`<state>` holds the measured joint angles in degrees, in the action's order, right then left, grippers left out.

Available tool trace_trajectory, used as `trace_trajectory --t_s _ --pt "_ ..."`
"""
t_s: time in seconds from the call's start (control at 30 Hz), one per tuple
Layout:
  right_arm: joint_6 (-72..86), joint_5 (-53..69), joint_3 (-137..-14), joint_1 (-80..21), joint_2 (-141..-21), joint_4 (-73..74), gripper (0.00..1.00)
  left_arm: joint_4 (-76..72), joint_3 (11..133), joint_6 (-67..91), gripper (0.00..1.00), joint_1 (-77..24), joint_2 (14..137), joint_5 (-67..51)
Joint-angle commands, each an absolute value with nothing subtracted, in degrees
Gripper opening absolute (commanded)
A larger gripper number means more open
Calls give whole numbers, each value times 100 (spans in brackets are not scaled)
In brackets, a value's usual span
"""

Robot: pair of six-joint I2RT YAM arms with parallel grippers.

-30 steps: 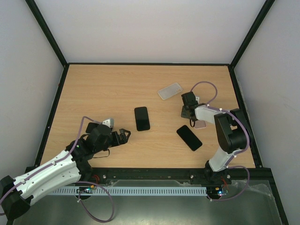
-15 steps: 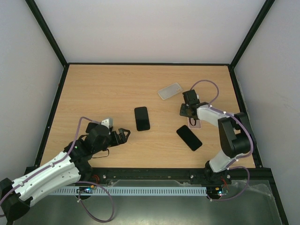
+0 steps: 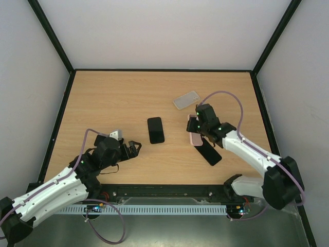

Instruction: Put the phone into the phone case

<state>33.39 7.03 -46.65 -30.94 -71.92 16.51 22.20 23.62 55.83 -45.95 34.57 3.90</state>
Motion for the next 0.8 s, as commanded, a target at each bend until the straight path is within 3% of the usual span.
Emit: trace_trajectory --t_s 0.0,0.4,0.77 --pt "4213 1167 -4054 -3575 -6700 1459 2 2416 2473 5728 99 -4560 3305 494" --pt "6185 951 -3358 -5551 -7564 -705 2 2477 2233 6005 99 -4552 3142 572" --pt "6426 940 -3801 -5996 -9158 -1213 2 2435 2121 6041 99 -4534 3038 612"
